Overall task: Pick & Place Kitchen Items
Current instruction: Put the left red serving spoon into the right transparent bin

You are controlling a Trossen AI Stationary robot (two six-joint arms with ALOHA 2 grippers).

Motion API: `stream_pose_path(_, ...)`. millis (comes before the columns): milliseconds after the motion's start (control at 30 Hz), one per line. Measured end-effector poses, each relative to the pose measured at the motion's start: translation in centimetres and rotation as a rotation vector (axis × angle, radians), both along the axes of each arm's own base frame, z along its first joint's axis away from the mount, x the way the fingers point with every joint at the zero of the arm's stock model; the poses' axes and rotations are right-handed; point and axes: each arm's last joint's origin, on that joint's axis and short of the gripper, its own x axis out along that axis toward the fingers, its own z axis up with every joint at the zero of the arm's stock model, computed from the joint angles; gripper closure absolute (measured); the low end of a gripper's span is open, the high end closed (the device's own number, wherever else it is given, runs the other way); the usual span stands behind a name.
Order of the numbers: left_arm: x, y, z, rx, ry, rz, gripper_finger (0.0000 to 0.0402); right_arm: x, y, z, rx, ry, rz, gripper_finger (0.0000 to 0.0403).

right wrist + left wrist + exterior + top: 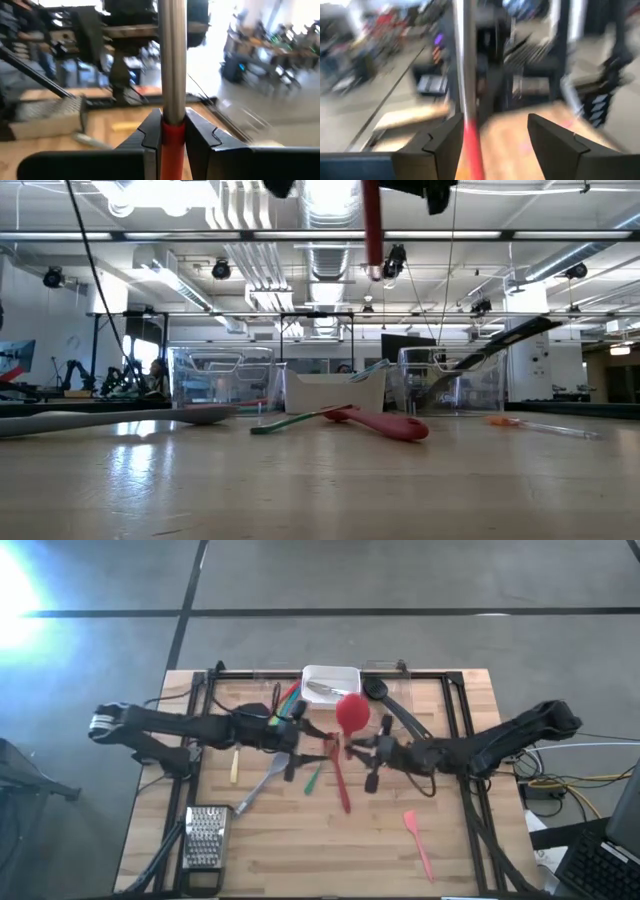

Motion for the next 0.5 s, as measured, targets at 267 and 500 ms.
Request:
stream_pose_path(267, -4.7, 1.3, 0.3, -0.008, 0.136, 0.424, 0.0164, -5.1, -3.2, 4.1, 0.021, 0.27, -0.221, 0.036)
stream_pose_path(500, -6.2, 1.5, -1.3, -0.043, 0.09, 0.502, 0.0164, -8.2, -7.5, 8.7, 0.199, 0.494, -0.411, 0.036)
